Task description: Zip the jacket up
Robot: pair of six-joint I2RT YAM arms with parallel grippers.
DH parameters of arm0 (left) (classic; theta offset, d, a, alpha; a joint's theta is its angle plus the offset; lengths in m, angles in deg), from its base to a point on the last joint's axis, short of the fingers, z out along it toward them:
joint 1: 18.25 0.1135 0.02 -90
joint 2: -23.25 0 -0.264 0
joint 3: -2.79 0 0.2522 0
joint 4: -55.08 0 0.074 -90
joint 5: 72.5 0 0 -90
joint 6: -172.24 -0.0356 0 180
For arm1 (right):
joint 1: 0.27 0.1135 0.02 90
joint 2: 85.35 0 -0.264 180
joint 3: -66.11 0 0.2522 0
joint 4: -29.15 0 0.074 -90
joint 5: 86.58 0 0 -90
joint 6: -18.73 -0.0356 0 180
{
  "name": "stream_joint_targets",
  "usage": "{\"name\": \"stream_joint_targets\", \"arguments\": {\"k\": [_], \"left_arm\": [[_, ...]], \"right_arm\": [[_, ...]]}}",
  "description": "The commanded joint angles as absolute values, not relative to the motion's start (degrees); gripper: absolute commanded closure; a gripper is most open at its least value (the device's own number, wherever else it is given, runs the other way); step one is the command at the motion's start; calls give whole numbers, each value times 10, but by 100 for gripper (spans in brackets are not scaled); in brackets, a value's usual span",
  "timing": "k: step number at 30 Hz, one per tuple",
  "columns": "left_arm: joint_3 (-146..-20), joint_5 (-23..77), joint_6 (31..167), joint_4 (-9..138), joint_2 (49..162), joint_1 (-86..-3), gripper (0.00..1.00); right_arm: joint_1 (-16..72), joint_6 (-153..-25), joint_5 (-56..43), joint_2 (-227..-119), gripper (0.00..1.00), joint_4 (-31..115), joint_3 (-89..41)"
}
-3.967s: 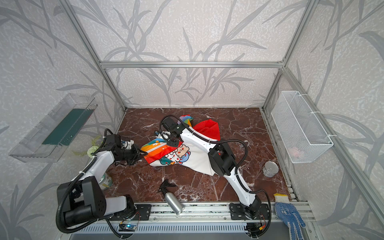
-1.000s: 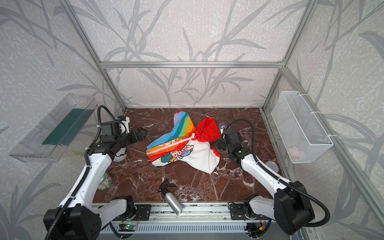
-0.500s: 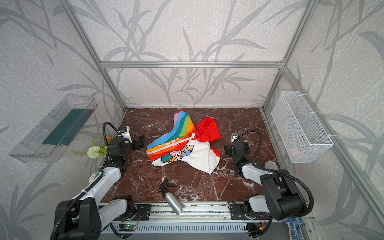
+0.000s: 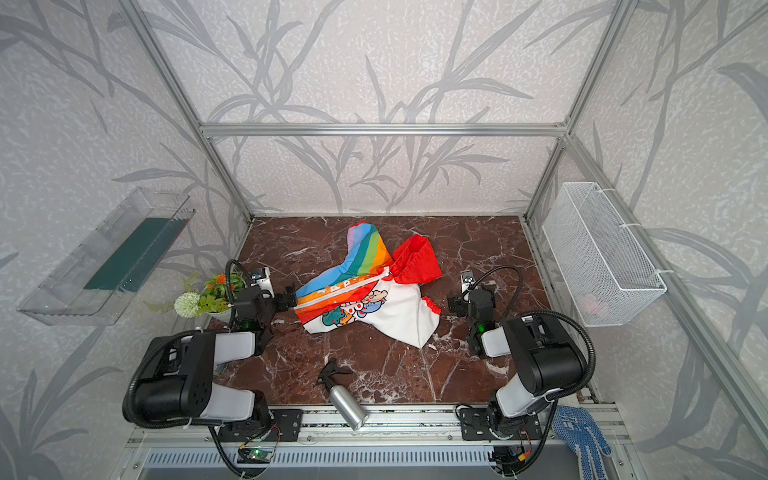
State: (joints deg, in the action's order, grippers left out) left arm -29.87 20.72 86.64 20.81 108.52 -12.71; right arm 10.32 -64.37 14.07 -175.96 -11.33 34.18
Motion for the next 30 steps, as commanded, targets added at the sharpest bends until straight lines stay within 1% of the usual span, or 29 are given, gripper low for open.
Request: {"name": "stream_joint_targets", "arguments": {"k": [1, 3, 7, 9, 11, 22, 24, 27, 30], "left_arm": [[-313, 205, 851, 104, 1135, -131, 1], [-335, 175, 862, 206, 1107, -133, 1], [-318, 168, 858, 128, 1130, -135, 1], [-322, 167, 860, 157, 1122, -136, 1], [-318, 165, 858, 132, 1130, -136, 1], [-320, 161, 856, 139, 1128, -139, 1], [-320, 160, 856, 140, 1128, -139, 1], [-320, 158, 856, 140, 1128, -140, 1], [-321, 153, 854, 141, 1128, -142, 1]], "right_arm": [[87, -655, 109, -1743, 1, -90, 305], [77, -661, 94, -1742, 1, -76, 298], [74, -665, 89, -1742, 1, -71, 296], [74, -664, 89, -1742, 1, -72, 296], [74, -664, 88, -1741, 1, -72, 296], [74, -664, 89, -1742, 1, -72, 297], [74, -657, 71, -1739, 1, -86, 306], [57, -662, 34, -1741, 1, -56, 289], [51, -670, 29, -1743, 1, -61, 290]]}}
